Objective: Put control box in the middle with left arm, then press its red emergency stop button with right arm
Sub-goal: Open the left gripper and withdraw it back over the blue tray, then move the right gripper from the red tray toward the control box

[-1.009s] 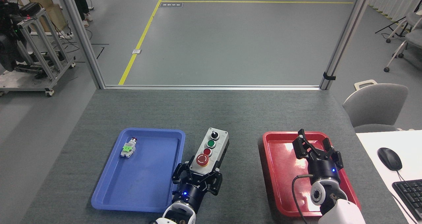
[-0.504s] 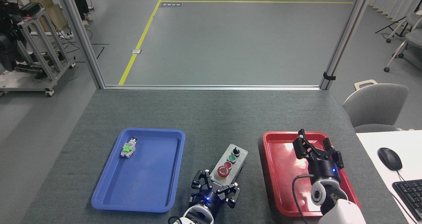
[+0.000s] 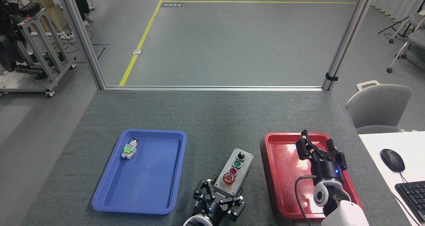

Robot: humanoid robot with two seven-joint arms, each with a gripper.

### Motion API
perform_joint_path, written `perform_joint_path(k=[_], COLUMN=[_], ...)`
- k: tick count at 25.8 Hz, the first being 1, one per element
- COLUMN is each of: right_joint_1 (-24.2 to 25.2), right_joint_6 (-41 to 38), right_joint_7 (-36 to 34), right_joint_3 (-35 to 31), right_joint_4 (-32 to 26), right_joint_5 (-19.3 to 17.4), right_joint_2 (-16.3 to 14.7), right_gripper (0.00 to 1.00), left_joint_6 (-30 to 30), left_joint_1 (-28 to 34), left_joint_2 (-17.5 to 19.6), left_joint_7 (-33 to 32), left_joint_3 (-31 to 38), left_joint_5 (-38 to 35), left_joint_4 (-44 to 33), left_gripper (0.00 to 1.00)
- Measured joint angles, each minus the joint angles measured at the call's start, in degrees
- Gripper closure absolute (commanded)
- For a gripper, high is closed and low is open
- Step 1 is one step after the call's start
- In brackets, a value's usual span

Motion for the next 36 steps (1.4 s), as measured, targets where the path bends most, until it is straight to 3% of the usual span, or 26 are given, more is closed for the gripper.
perform_joint_path(k=[6, 9, 13, 16, 25, 36], right_joint_1=[0.01, 0.01, 0.04, -0.17, -0.09, 0.46], right_joint_6=[0.13, 0.20, -1.32, -5.98, -24.17, -26.37], right_joint_7=[0.08, -0.28, -0.39, -0.48, -0.76, -0.29], right_joint_3=[0.02, 0.02, 0.11, 0.17, 1.17, 14.98], right_joint_4=[0.00, -0.04, -0.13, -0.13, 0.12, 1.29], right_joint_5=[0.20, 0.70, 1.06, 1.13, 1.80, 4.46], right_joint_2=[-0.27, -0.33, -0.38, -0.44, -0.83, -0.57], right_gripper=[0.04, 0.18, 0.57, 1.00, 1.00, 1.00], left_joint_6=[-2.84, -6.02, -10.30, -11.83, -11.87, -11.82], left_joint_1=[10.54, 16.29, 20.66, 21.01, 15.10, 14.09], left_joint_2=[11.26, 15.02, 16.39, 15.86, 15.06, 14.88], left_joint_7=[0.02, 0.10, 0.60, 0.89, 0.97, 1.41], left_joint_3=[4.05, 8.77, 17.02, 23.39, 33.56, 37.68], left_joint_5=[0.98, 1.53, 1.85, 3.09, 11.10, 12.24], left_joint_4=[-19.68, -28.28, -33.81, -34.40, -31.18, -30.93], left_gripper=[0.02, 0.02, 0.02, 0.02, 0.02, 0.01])
